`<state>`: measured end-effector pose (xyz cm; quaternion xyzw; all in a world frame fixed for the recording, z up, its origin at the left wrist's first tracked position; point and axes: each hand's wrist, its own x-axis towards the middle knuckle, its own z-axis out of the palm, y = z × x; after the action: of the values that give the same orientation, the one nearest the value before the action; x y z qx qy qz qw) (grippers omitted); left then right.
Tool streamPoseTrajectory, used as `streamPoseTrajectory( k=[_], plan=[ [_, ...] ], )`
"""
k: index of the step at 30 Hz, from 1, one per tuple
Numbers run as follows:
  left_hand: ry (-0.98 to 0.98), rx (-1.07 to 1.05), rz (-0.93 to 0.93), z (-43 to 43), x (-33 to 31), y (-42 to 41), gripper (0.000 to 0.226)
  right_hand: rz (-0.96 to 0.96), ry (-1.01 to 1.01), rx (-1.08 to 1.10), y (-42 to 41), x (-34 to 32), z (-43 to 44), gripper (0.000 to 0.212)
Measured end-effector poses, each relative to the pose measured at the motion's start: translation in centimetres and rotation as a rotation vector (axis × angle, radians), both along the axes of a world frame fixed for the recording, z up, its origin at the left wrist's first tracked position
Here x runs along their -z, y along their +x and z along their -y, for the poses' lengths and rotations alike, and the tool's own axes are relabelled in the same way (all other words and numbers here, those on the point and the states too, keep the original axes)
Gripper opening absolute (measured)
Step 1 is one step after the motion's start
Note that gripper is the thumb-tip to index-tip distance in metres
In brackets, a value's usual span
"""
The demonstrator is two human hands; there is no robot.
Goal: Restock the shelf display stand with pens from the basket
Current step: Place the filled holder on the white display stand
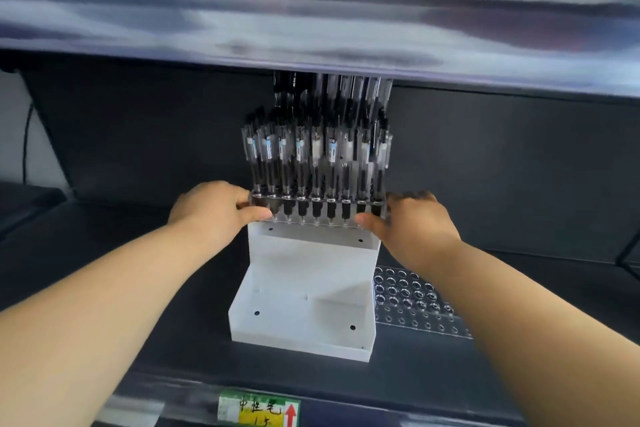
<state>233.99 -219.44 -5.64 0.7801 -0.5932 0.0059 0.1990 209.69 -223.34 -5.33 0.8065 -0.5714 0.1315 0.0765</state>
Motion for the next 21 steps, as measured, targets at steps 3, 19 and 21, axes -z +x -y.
streamPoseTrajectory(
  k=[3, 19, 21],
  plan=[
    [-0.024, -0.013, 0.082, 0.6, 1.3, 0.5, 0.046, -0.07, -0.006, 0.022, 0.5, 0.1, 0.5, 0.058],
    [0.08, 0.001, 0.437, 0.3, 2.5, -0.4, 0.05, -0.086, 0.069, 0.054, 0.6, 2.1, 0.6, 0.059],
    [0.059, -0.015, 0.425, 0.4, 2.7, -0.3, 0.053, -0.078, 0.06, 0.051, 0.7, 2.3, 0.8, 0.063]
  ],
)
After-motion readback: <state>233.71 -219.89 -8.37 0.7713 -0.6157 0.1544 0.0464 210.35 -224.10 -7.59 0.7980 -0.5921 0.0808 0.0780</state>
